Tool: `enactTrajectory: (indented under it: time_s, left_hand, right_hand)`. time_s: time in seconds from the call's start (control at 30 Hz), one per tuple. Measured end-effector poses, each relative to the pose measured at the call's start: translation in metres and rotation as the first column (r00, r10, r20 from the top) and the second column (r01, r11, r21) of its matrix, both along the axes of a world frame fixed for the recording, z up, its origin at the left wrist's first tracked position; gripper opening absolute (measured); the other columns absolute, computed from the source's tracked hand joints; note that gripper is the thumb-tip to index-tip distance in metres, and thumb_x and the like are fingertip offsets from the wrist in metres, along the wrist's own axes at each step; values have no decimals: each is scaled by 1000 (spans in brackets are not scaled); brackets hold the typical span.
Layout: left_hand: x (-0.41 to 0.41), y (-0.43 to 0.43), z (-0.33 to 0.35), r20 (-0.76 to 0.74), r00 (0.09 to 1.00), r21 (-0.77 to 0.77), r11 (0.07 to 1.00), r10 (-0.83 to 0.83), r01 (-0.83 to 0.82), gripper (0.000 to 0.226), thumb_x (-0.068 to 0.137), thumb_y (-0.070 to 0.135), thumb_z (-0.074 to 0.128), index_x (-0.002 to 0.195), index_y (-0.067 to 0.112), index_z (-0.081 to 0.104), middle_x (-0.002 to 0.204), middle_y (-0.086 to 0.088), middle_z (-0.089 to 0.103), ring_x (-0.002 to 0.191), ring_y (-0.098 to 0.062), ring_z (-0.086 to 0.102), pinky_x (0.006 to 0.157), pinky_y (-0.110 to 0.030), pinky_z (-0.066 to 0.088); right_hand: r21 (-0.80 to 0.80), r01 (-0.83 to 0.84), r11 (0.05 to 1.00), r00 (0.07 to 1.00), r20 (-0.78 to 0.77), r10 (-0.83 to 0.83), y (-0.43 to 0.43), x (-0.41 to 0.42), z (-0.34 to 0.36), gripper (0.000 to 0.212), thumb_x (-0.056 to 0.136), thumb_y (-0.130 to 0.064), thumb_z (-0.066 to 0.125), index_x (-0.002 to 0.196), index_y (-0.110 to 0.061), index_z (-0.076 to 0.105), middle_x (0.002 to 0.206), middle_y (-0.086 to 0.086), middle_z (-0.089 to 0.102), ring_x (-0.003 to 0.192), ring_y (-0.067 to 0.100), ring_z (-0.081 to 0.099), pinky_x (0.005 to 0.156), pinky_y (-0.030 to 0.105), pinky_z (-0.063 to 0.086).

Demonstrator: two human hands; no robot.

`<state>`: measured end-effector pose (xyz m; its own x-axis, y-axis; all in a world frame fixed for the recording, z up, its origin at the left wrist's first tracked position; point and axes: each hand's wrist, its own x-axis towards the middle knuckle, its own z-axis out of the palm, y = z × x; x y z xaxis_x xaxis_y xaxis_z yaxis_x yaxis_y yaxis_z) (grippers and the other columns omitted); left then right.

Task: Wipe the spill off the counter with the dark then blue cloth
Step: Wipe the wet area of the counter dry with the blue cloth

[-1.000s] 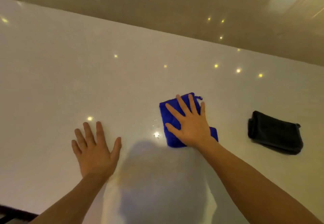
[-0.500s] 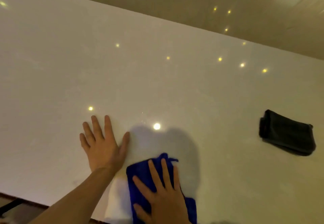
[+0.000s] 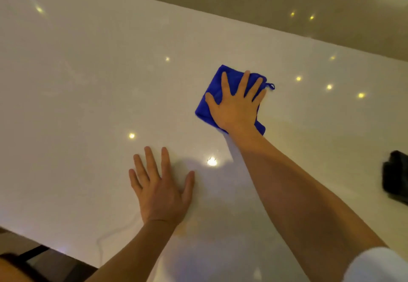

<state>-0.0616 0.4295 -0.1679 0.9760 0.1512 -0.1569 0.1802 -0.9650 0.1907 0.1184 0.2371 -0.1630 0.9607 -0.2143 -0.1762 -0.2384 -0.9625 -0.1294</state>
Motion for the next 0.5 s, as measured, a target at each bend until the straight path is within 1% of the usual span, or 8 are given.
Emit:
enactTrajectory:
  time_s: [0.07,0.13,0.2,0.27,0.3,0.33,0.4,0.5]
  left_hand:
    - [1,3,3,5,1000,-12,1000,-7,7,82,91,74,18,158,26,13,168,-13,5,154,-36,-7,123,-52,-3]
    - [-1,4,9,38,999,-69,998,-11,14,75,95,67,16,156,24,22,168,-12,10,155,-35,-4,124,-52,-1]
    - [-6,4,21,101,994,-227,974,40,-16,69,97,58,20,151,19,36,166,-12,19,155,-34,4,125,-52,3]
    - [-7,9,29,174,978,-401,916,112,-33,66,93,51,33,142,10,49,160,-16,32,152,-36,18,123,-56,12]
    - [-5,15,32,207,972,-420,907,113,-16,65,91,50,39,139,8,51,159,-18,35,150,-37,21,122,-57,14]
    - [-4,24,32,212,972,-386,922,105,-15,66,89,51,44,141,11,48,160,-17,33,151,-36,19,122,-56,13]
    - [-5,47,29,120,986,-231,969,112,-82,74,90,60,41,151,20,29,167,-12,15,154,-36,2,123,-55,3]
    - [-15,78,20,-70,986,-9,988,150,-151,92,87,76,21,158,21,1,168,-12,-10,151,-41,-18,121,-61,-6]
  right_hand:
    - [-10,-79,997,997,18,79,13,-13,4,79,93,-75,17,162,-36,11,169,25,0,150,57,-5,121,69,1]
    - [0,-213,977,977,26,213,24,-55,8,75,94,-73,17,160,-39,13,169,23,4,150,56,-3,121,69,3]
    - [53,-342,938,940,20,342,37,-121,14,71,95,-72,23,159,-42,18,169,21,10,151,56,-2,120,70,7]
    - [101,-422,901,905,-1,425,39,-192,17,68,95,-72,32,157,-43,27,168,20,19,151,56,3,119,72,13]
    - [98,-442,892,894,-26,447,36,-224,20,68,94,-73,33,156,-45,27,167,19,21,150,56,7,118,72,15]
    - [76,-458,886,883,-70,463,28,-252,21,67,94,-74,31,155,-47,26,167,18,23,149,56,10,117,72,15]
    - [11,-466,885,874,-147,462,10,-294,24,68,93,-74,32,155,-46,28,166,17,26,148,56,17,114,69,13]
    - [5,-401,916,891,-231,391,1,-327,32,75,84,-71,45,153,-42,36,165,19,29,148,54,17,114,62,9]
